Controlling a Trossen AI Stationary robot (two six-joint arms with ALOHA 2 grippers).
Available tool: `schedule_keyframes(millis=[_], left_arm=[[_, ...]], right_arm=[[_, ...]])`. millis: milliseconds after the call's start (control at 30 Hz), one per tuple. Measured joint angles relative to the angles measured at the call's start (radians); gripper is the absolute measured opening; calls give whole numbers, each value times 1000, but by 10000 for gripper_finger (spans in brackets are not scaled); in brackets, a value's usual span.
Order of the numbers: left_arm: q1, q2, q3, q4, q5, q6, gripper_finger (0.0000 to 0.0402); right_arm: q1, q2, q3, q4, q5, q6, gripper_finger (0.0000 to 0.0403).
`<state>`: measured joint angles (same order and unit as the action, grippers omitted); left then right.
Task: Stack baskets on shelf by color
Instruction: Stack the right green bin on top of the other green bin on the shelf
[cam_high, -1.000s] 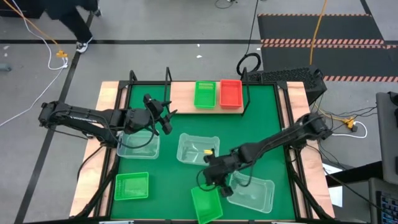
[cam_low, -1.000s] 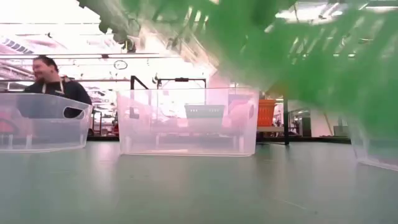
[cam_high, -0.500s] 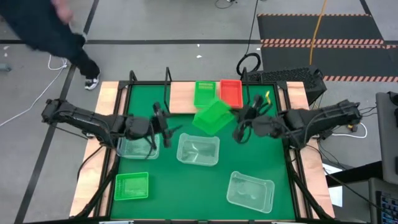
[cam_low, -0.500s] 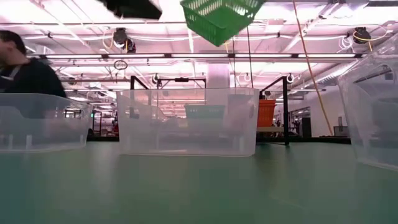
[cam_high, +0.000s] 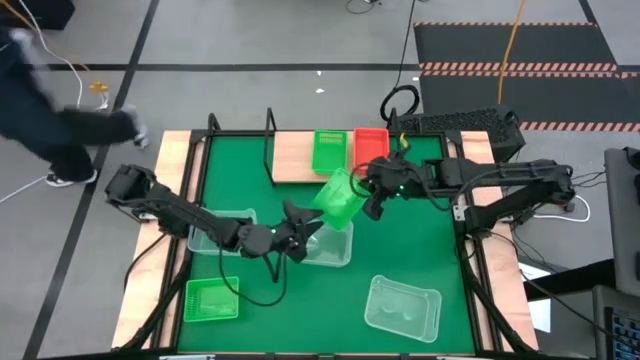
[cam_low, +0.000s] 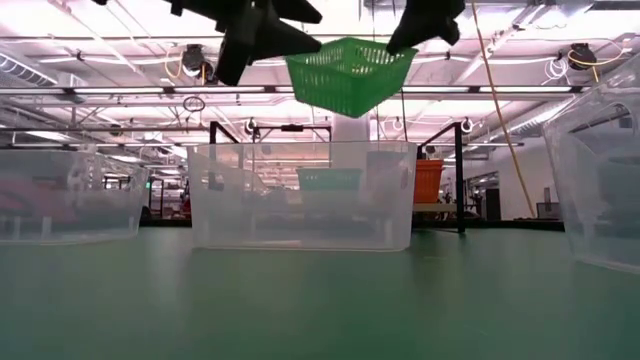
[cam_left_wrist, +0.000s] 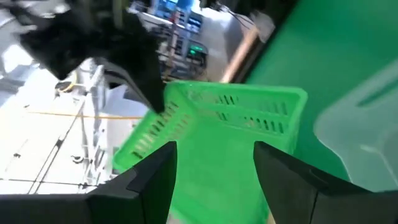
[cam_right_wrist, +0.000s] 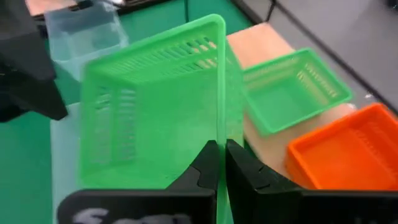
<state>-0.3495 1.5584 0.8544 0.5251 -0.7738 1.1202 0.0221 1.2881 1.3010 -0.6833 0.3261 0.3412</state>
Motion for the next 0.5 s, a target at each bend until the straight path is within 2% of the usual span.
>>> schedule_keyframes(millis=[133,267,500], left_arm=[[7,12,43,-170,-8,-77,214],[12,10,92,-327,-15,-185,213],[-9,10,139,-412,-13,-244,213]], right_arm=[[-11,5,0,38,-77,-18,4],[-22,-1,0,41,-90,-36,5],[-43,-14,0,20,-98,-55,5]])
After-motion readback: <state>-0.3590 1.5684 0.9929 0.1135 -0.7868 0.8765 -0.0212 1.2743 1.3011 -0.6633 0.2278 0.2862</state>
